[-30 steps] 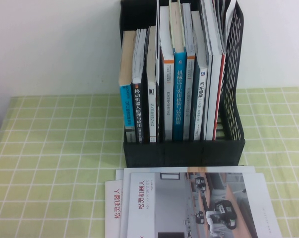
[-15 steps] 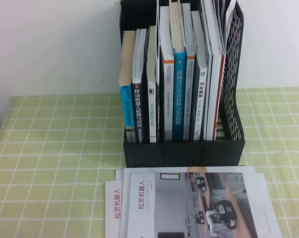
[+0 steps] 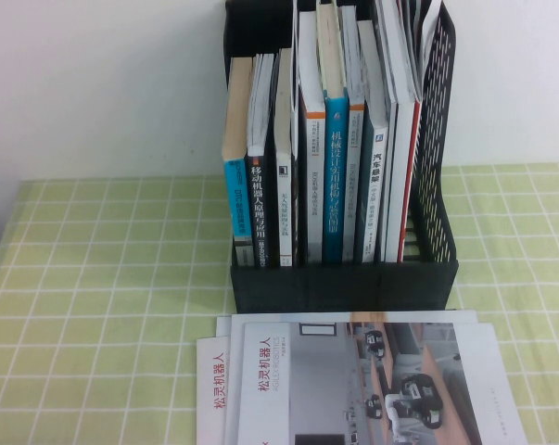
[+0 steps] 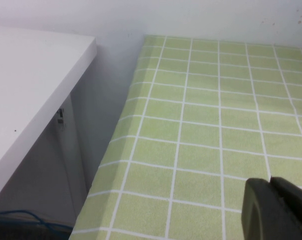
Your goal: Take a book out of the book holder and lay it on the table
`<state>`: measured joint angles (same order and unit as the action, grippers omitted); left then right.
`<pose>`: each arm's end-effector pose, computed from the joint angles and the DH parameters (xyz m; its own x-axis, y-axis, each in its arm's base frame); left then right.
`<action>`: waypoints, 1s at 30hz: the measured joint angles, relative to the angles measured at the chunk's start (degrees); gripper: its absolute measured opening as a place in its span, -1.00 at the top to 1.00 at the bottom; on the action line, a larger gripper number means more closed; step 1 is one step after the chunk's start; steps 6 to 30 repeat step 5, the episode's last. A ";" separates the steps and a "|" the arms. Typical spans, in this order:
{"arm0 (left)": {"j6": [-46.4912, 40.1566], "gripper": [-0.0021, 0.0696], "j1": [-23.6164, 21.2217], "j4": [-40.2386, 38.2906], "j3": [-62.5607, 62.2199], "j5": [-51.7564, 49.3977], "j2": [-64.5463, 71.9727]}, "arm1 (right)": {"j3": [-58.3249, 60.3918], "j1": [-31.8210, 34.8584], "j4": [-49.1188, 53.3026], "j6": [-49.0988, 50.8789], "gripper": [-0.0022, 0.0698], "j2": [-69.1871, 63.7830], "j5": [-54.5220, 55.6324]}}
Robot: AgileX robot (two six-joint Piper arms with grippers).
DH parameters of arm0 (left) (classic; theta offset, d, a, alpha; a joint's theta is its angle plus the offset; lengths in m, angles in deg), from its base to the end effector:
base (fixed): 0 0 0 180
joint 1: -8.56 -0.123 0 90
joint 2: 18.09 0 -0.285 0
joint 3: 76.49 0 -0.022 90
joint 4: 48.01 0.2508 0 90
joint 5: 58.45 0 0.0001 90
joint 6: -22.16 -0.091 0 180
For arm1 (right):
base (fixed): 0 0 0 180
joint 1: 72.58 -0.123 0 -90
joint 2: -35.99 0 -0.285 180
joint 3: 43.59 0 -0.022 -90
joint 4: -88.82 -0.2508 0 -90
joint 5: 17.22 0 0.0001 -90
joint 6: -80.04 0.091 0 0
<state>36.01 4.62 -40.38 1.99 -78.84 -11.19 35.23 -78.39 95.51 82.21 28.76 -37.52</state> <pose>0.0524 0.0078 0.1748 -0.2533 -0.1341 -0.9580 -0.1436 0.9846 -0.0999 0.0533 0.0017 0.1726 -0.2727 -0.0997 -0.9569 -0.0823 0.9934 -0.0800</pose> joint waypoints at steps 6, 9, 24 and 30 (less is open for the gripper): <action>0.00 0.95 0.00 0.00 0.00 0.00 0.00 | 0.00 0.00 -0.08 0.00 0.95 0.00 0.00; 0.00 0.95 0.00 0.00 0.00 0.00 0.00 | 0.00 0.00 -0.08 0.00 0.95 0.00 0.00; 0.00 0.95 0.00 0.00 0.00 0.00 0.00 | 0.00 0.00 -0.08 0.00 0.95 0.00 0.00; 0.00 0.95 0.00 0.00 0.00 0.00 0.00 | 0.00 0.00 -0.08 0.00 0.95 0.00 0.00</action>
